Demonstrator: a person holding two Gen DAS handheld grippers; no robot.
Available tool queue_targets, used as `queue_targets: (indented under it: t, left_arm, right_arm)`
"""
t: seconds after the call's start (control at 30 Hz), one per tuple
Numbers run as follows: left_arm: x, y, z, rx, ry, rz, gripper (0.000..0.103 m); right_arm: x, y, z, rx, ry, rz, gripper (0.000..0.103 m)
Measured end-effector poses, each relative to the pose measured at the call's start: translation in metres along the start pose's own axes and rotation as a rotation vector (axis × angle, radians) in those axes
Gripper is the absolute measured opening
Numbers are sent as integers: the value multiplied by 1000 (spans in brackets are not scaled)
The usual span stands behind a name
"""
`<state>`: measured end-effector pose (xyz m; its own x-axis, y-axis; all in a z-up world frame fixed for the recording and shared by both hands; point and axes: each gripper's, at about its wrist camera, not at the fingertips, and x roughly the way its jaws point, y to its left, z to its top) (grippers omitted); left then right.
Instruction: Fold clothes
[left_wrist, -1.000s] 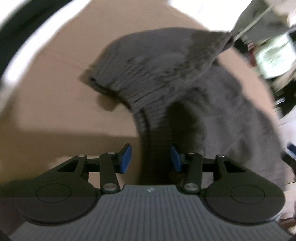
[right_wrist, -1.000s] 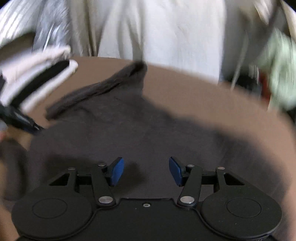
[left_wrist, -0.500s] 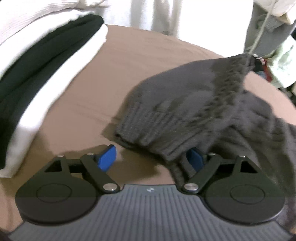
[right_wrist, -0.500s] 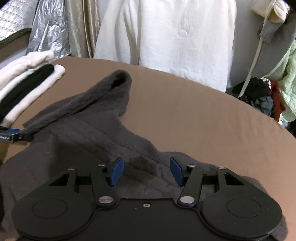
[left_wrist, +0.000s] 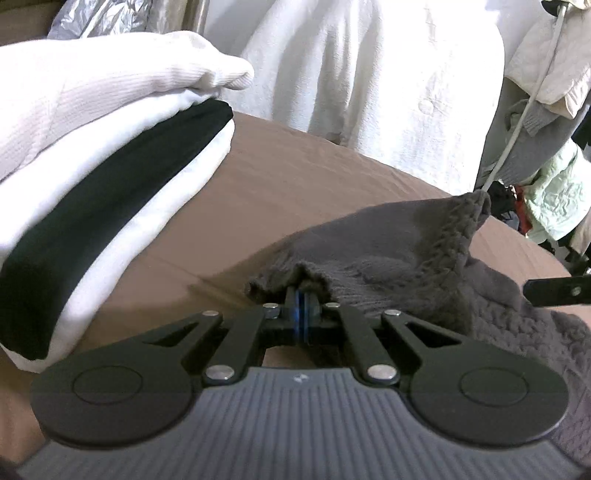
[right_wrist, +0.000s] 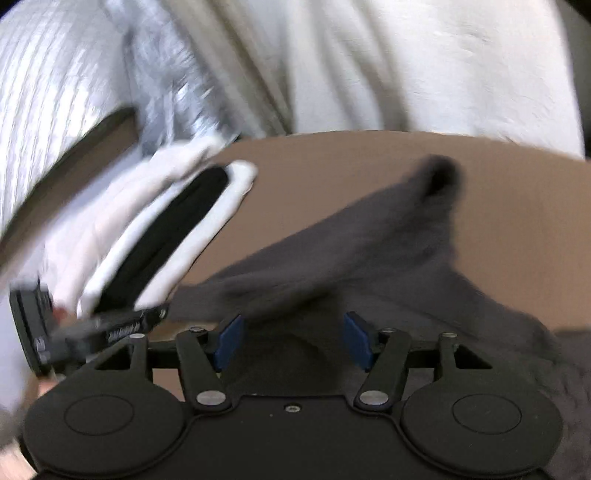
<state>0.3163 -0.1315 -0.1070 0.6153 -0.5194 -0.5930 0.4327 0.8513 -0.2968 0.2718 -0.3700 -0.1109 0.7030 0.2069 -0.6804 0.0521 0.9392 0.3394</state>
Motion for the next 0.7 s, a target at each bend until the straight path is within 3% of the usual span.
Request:
queue_targets:
  t: [0.07,0.2,0.3,0.33,0.4,0.43,0.47,0.53,0.6,0.63,0.7]
  left_arm:
    - [0,1,0,-5,-5,-19,1]
    - [-6,4,2,-23,-45,-81,1]
    - [-13,-8,8,47,-88,-98,1]
    - [-17,-11,9,56,-101,-116,1]
    - [-20,-16,9,81,-116,-112,1]
    - [-21,-18,9,93,-122,-103,1]
    - [-22,-20,8,106,-128,-93,1]
    - [-22,-25,6,136,-140,-45,1]
    - [-16,-28,0,181,-160,67,1]
    - [-14,-28,-2,196,-166,103,1]
    - [-15,-28,-1,195,-170,105,4]
  right_arm:
    - [16,2,3,112,46,-4,86]
    - [49,-22,-3,536,47,261,86]
    - [72,-27,-2,622,26,285,86]
    - [79,-25,0,607,41,280,86]
    - [94,-20,2,562,96,277,63]
    - [98,-15,5,521,113,266,22]
    - [100,-10,8,470,123,249,14]
    - [88,4,22,304,68,207,13]
    - [61,12,49,153,-45,146,10]
    - [45,12,67,101,-111,101,9]
    - [9,5,107,29,-250,-49,9]
